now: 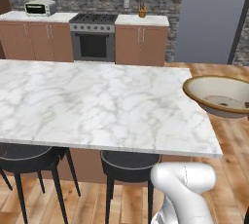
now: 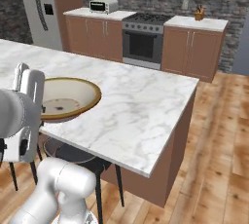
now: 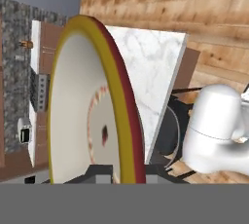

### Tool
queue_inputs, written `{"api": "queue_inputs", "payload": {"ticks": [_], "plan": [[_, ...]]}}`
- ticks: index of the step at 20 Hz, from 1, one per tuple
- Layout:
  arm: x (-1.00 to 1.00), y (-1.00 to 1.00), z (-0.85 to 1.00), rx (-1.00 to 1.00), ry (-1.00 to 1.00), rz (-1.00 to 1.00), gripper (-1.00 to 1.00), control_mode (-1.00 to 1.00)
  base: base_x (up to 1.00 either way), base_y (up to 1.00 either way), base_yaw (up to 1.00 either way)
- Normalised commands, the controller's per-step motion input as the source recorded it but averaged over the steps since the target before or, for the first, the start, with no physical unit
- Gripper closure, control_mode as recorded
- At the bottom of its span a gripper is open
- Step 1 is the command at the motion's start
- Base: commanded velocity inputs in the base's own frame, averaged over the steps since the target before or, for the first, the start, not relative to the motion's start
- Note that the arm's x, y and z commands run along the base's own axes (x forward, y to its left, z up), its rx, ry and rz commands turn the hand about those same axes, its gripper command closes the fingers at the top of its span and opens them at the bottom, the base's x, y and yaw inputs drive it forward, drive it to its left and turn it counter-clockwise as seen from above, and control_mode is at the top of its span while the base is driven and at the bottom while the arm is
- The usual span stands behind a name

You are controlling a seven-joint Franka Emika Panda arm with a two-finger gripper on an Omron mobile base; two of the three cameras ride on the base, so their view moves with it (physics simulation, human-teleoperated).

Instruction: Pick up the bowls from the cabinet and place each bowl in front of a stool on the dining counter.

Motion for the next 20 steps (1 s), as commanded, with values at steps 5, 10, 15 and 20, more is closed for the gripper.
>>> {"api": "queue_inputs", "payload": {"ticks": [5,10,15,20], "plan": [[1.00,-0.01,-0.31,0.00,0.04,0.18,1.00,-1.00,0.00,0.00,0.00],[1.00,0.00,-0.64,0.00,0.09,0.35,1.00,-1.00,0.00,0.00,0.00],[1.00,0.00,-0.70,0.00,0.01,0.24,1.00,-1.00,0.00,0.00,0.00],[1.00,0.02,-0.62,0.00,0.00,0.10,1.00,-1.00,0.00,0.00,0.00]]}}
